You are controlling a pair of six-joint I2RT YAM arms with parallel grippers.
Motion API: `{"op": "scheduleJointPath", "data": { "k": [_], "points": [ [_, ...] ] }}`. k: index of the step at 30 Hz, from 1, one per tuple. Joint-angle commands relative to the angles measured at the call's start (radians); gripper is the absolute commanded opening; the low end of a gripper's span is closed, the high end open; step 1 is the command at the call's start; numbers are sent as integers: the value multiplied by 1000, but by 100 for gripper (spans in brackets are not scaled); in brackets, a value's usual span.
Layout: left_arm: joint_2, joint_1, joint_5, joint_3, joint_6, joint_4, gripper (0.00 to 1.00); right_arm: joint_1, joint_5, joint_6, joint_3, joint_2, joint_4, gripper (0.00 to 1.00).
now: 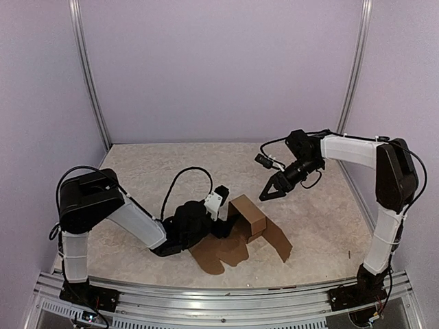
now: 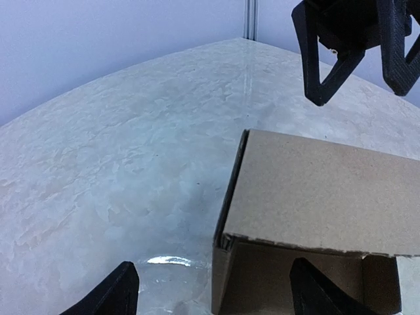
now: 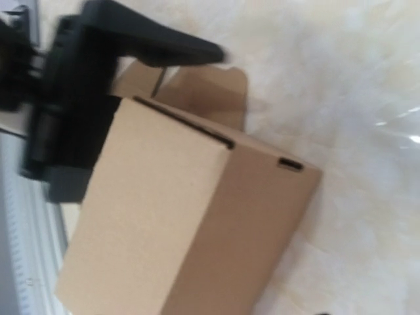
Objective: Fold the paper box
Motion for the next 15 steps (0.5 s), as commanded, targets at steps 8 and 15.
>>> {"op": "scheduleJointPath", "data": {
  "k": [8, 15],
  "points": [
    [-336, -48, -323, -141, -176, -549, 78, 54, 86, -11, 22, 18, 14, 66],
    [-449, -56, -234, -151, -239, -725, 75, 55, 86, -14, 37, 62, 6, 64]
  ]
}}
